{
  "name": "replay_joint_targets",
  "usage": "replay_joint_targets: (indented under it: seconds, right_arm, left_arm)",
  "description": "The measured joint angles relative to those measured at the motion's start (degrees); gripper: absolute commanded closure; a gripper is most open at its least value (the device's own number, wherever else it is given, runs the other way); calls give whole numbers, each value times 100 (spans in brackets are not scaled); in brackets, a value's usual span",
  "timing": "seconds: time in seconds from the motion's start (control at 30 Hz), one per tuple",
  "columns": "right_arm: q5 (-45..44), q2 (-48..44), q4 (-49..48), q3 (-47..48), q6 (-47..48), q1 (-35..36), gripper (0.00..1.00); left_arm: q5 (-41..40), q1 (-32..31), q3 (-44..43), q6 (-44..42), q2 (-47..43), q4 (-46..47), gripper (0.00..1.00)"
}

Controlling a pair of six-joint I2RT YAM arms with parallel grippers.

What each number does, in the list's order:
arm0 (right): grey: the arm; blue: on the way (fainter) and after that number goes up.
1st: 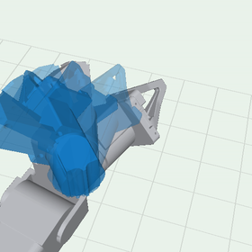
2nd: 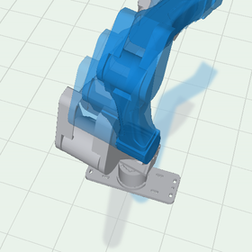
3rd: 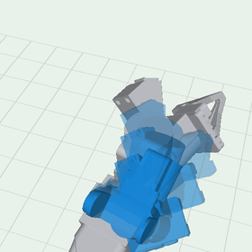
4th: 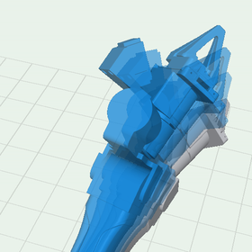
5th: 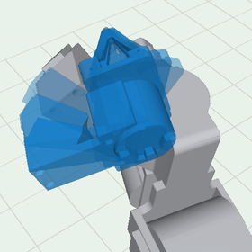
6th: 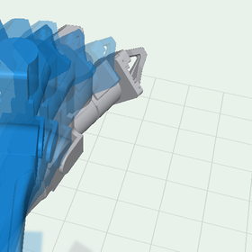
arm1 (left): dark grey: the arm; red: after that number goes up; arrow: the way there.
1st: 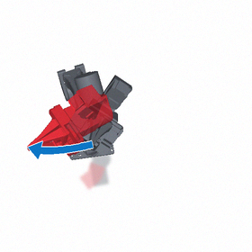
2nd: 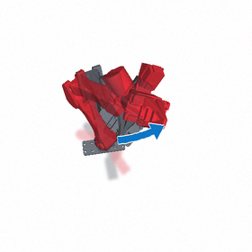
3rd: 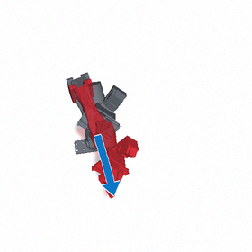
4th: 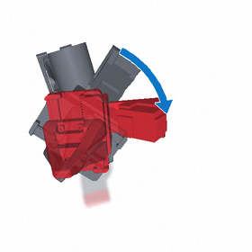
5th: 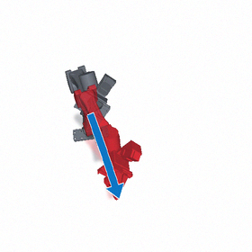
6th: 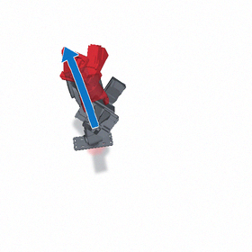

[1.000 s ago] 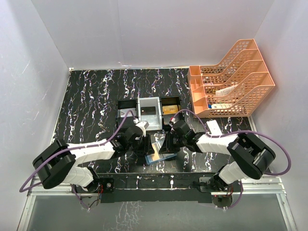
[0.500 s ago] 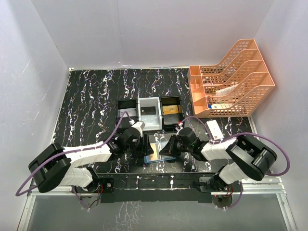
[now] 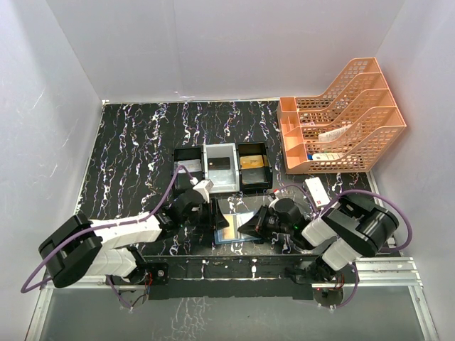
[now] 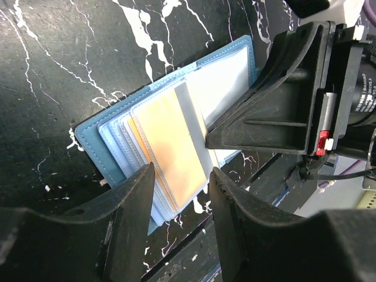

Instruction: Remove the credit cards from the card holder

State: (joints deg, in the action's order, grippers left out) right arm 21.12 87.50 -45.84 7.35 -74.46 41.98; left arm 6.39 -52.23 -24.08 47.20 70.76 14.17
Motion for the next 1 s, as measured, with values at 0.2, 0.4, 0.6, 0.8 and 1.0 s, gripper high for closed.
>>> replay_joint_targets:
  seconds: [0.2,0.4,0.6,0.8,1.0]
  right_arm:
    - [195,153,-289,-74,-160,-87,100]
    - [273,258,-417,-79,-273,-90,100]
    - [286,299,-476,-79,-350,-90,100]
    - [286,299,-483,-79,-372,-90,100]
    - [328,358,-540,-79,-369,-118,100]
  left_arm:
    - [133,22,63,111,44,256,62]
    - [181,37,83,221,122,411,63]
    - [50,37,173,343,131,385,63]
    - [7,37,184,404,177,396,64]
    - [57,76,289,529,352,800,66]
